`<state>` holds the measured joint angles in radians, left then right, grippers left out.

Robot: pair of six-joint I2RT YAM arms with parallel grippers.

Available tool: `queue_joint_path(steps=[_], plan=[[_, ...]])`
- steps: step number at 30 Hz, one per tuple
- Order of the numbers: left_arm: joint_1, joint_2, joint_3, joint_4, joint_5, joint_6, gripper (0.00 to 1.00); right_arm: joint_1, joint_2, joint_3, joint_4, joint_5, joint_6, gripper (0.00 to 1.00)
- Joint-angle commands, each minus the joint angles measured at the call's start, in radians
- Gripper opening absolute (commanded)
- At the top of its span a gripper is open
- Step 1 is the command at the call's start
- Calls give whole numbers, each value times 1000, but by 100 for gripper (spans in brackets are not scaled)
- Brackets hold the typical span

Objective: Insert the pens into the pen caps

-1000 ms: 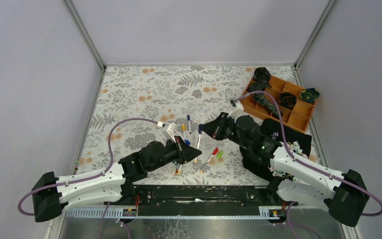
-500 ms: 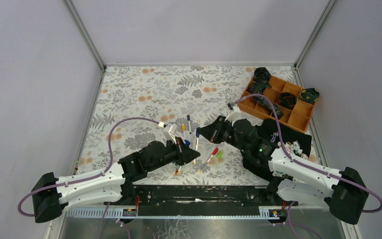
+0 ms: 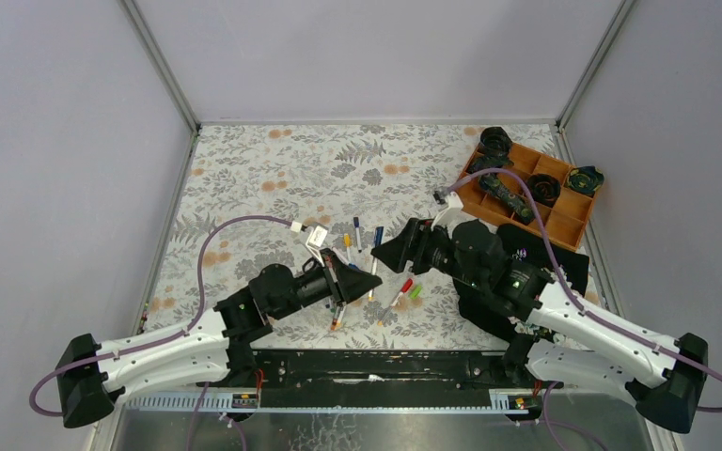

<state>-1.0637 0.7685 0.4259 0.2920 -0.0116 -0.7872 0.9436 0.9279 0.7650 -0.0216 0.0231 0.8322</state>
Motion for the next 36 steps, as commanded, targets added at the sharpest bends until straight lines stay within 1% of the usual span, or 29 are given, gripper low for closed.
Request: queue_joint_path(steps=[1, 5, 8, 12, 14, 16, 17, 19, 20, 22, 23, 26, 31, 36], plan=[[7, -15, 6, 93, 39, 26, 0, -46, -45, 78, -24, -13, -92, 71], [8, -16, -1, 122, 80, 27, 0, -138, -43, 80, 36, -135, -88, 72], [7, -11, -2, 138, 108, 27, 0, -168, -14, 104, 59, -203, -89, 71], [7, -6, -1, 144, 118, 25, 0, -171, 25, 125, 120, -289, -84, 67], [7, -5, 0, 147, 121, 26, 0, -171, 41, 131, 135, -311, -79, 61], [8, -4, 1, 149, 125, 27, 0, -172, 51, 132, 130, -317, -80, 52], [7, -2, 3, 150, 124, 28, 0, -171, 55, 130, 127, -317, -80, 44], [7, -3, 4, 150, 123, 28, 0, -171, 59, 125, 121, -323, -81, 23], [7, -3, 4, 148, 119, 29, 0, -171, 59, 120, 118, -328, -77, 15], [7, -3, 5, 149, 104, 29, 0, -173, 57, 109, 110, -345, -66, 4], [8, -2, 5, 153, 96, 33, 0, -173, 57, 104, 102, -357, -62, 0], [10, 15, 20, 162, 71, 57, 0, -171, 54, 80, 71, -402, -59, 0], [45, 91, 116, 144, 90, 130, 0, -172, 58, 8, 52, -507, -32, 0], [123, 151, 157, 238, 168, 119, 0, -171, 54, -70, 74, -574, 39, 0]])
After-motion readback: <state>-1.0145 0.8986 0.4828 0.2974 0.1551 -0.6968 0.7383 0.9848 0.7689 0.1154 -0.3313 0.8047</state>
